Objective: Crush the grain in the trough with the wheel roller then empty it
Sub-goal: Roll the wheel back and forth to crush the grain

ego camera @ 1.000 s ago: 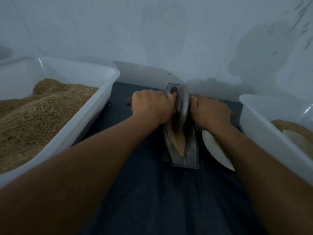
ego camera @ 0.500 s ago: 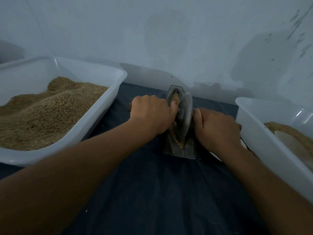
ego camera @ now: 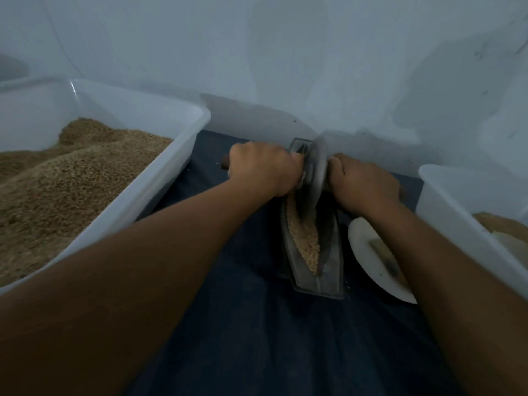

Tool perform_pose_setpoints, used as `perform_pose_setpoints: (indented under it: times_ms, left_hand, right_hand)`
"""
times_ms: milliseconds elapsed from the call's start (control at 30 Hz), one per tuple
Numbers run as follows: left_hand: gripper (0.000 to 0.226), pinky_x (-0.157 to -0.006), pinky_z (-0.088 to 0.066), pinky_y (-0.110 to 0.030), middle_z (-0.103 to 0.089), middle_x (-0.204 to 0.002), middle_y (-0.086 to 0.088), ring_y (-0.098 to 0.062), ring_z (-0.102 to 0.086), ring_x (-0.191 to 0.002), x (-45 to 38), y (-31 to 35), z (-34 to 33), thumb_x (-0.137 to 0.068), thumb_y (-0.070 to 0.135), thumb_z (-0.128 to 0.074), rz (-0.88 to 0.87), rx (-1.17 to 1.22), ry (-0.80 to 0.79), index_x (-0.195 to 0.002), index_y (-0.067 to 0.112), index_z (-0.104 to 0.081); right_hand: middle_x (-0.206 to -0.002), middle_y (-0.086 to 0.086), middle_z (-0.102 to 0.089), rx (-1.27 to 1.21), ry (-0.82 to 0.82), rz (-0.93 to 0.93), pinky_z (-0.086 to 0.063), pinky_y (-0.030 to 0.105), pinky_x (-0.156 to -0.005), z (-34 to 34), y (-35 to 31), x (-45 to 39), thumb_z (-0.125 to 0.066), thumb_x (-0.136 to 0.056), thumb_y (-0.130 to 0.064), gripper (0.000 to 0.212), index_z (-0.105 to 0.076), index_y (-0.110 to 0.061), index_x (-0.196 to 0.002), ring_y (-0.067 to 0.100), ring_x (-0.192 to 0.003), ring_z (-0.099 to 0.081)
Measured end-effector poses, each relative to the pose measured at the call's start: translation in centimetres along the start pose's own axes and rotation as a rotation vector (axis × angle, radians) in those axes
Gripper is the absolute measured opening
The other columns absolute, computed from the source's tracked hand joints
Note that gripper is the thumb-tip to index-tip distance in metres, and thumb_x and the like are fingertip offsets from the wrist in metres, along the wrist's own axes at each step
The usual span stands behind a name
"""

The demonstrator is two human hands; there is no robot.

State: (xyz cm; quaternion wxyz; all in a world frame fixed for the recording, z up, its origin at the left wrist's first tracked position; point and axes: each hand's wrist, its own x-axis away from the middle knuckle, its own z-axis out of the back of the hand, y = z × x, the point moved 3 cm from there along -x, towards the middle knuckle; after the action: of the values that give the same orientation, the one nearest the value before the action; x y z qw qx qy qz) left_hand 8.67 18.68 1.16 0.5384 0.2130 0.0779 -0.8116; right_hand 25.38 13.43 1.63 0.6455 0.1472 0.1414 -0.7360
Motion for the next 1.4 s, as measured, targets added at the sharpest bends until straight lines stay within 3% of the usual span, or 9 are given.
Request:
perform_pose_setpoints:
  times_ms: [100,367,500,633,767,833,1000,1233,1400]
  left_hand:
    - [0.038,-0.070,-0.037,-0.042,-0.055,-0.082,-0.001,-0.027,-0.045,-0.075,-1.1,-0.1,0.1,-0.095,0.042,-0.035,0.015,0.060,-0.076,-0.061,0.026,-0.035]
    - [0.028,-0.081,-0.050,-0.044,-0.063,-0.097,-0.005,-0.030,-0.056,-0.084,-2.8,1.0,0.8,-0.087,0.045,-0.039,0.016,-0.009,-0.112,-0.068,0.025,-0.042]
    - [0.035,-0.075,-0.043,-0.041,-0.065,-0.102,-0.007,-0.033,-0.061,-0.093,-1.8,1.1,0.9,-0.095,0.041,-0.035,-0.035,-0.044,-0.078,-0.064,0.024,-0.041]
    - [0.045,-0.068,-0.049,-0.045,-0.049,-0.069,-0.008,-0.032,-0.056,-0.072,0.2,0.8,0.7,-0.096,0.042,-0.021,0.021,-0.022,-0.031,-0.063,0.019,-0.040]
    - [0.043,-0.046,-0.017,-0.030,-0.033,-0.056,-0.003,-0.021,-0.031,-0.047,2.5,0.5,1.1,-0.100,0.041,-0.025,-0.047,-0.105,0.062,-0.061,0.022,-0.031]
    - [0.042,-0.047,-0.016,-0.029,-0.028,-0.052,-0.002,-0.020,-0.026,-0.043,3.9,0.8,1.9,-0.100,0.038,-0.035,-0.079,-0.161,0.132,-0.061,0.022,-0.029]
    - [0.050,-0.054,-0.018,-0.034,-0.034,-0.054,-0.001,-0.019,-0.027,-0.044,5.6,1.9,3.2,-0.094,0.047,-0.008,-0.090,-0.203,0.163,-0.082,0.019,-0.048]
    - [0.042,-0.050,-0.003,-0.033,-0.021,-0.048,0.001,-0.017,-0.016,-0.039,7.8,1.9,4.8,-0.096,0.047,-0.015,-0.117,-0.273,0.254,-0.073,0.021,-0.038]
    - [0.058,-0.048,-0.011,-0.032,-0.037,-0.058,0.000,-0.019,-0.027,-0.044,6.8,1.3,3.1,-0.084,0.041,0.010,-0.171,-0.189,0.170,-0.084,0.020,-0.044]
  right_hand:
    - [-0.109,0.011,-0.066,-0.030,-0.078,-0.018,-0.032,0.035,-0.065,-0.2,0.2,-1.8,-0.016,-0.097,-0.046,0.048,-0.060,-0.026,-0.103,0.027,-0.081,-0.052]
    - [-0.136,0.010,-0.057,-0.007,-0.276,-0.037,-0.044,0.044,-0.089,-0.9,0.9,-3.1,-0.023,-0.104,-0.041,0.038,-0.056,-0.026,-0.112,0.035,-0.115,-0.055]
    - [-0.114,0.008,-0.064,-0.010,-0.166,-0.055,-0.033,0.036,-0.066,-0.9,0.8,-1.9,-0.020,-0.101,-0.043,0.041,-0.057,-0.026,-0.095,0.028,-0.084,-0.051]
    - [-0.079,0.006,-0.057,0.002,-0.001,-0.075,-0.025,0.031,-0.054,-0.1,0.1,0.2,-0.019,-0.100,-0.045,0.049,-0.059,-0.024,-0.081,0.016,-0.055,-0.034]
    - [-0.059,-0.005,-0.040,0.046,0.074,-0.048,-0.019,0.028,-0.051,0.6,-0.5,2.8,-0.013,-0.100,-0.048,0.050,-0.051,-0.028,-0.075,0.013,-0.050,-0.031]
    - [-0.059,-0.007,-0.039,0.034,0.090,-0.028,-0.014,0.028,-0.050,1.0,-0.6,4.4,-0.011,-0.100,-0.047,0.047,-0.044,-0.029,-0.073,0.013,-0.050,-0.031]
    - [-0.063,-0.010,-0.041,-0.045,0.074,0.031,-0.022,0.032,-0.058,2.0,-0.8,7.2,-0.010,-0.100,-0.046,0.041,-0.031,-0.032,-0.068,0.014,-0.053,-0.036]
    - [-0.070,-0.009,-0.050,-0.018,0.149,0.060,-0.032,0.034,-0.062,3.0,-1.1,9.1,0.000,-0.096,-0.051,0.053,-0.045,-0.028,-0.077,0.019,-0.062,-0.046]
    - [-0.069,-0.008,-0.052,0.017,0.186,0.052,-0.030,0.034,-0.063,2.6,-1.3,7.9,-0.007,-0.099,-0.048,0.053,-0.051,-0.028,-0.078,0.020,-0.061,-0.048]
